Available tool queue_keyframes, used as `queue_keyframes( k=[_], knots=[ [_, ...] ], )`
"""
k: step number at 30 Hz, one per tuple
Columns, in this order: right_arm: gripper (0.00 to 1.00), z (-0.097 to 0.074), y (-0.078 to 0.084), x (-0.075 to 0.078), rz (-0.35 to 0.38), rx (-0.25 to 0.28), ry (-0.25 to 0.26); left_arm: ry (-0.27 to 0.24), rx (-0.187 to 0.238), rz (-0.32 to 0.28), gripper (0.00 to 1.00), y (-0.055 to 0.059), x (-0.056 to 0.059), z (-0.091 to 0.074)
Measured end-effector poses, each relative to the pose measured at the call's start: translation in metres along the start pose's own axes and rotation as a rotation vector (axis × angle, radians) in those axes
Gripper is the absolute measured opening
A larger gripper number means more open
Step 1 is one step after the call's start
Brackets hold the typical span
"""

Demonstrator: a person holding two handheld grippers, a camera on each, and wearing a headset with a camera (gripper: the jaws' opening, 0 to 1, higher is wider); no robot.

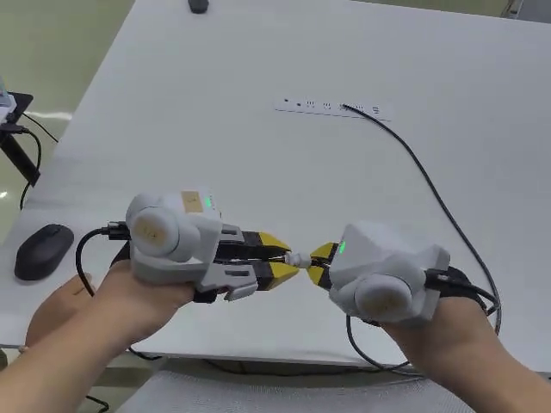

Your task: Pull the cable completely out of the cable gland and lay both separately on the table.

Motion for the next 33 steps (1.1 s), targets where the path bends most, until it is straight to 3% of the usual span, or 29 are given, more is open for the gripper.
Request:
queue_keyframes(
  k=[4,8,14,25,28,33],
  knots=[
    [0.00,-0.001,0.002,0.000,0.024,0.025,0.008,0.003,0.000,0.005,0.15,-0.001,0.001,0.001],
    [0.00,-0.004,0.004,0.003,0.176,0.102,0.017,0.010,0.001,0.017,0.15,-0.002,0.002,0.002],
    [0.00,-0.006,0.015,0.008,0.255,0.113,0.039,0.008,0.005,0.018,0.15,-0.005,0.000,0.004],
    [0.00,-0.006,0.047,0.014,0.462,0.149,0.073,0.000,0.008,0.013,0.15,-0.005,-0.001,0.002],
    [0.00,-0.004,0.057,0.014,0.585,0.189,0.067,-0.001,0.008,0.013,0.15,-0.005,-0.001,0.002],
    [0.00,-0.005,0.073,0.018,0.694,0.216,0.085,-0.003,0.010,0.011,0.15,-0.005,-0.002,0.001]
  ],
)
Point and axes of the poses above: the centre of the closed fingertips' face, and the gripper's own axes: z roughly forward along the fingers, x roughly to its right, y roughly out of its underside, the point moved 3 cm from there along -z, roughly backward along the fingers, and after that the axes turned 14 degrees about -y, right-handed, at the moved point
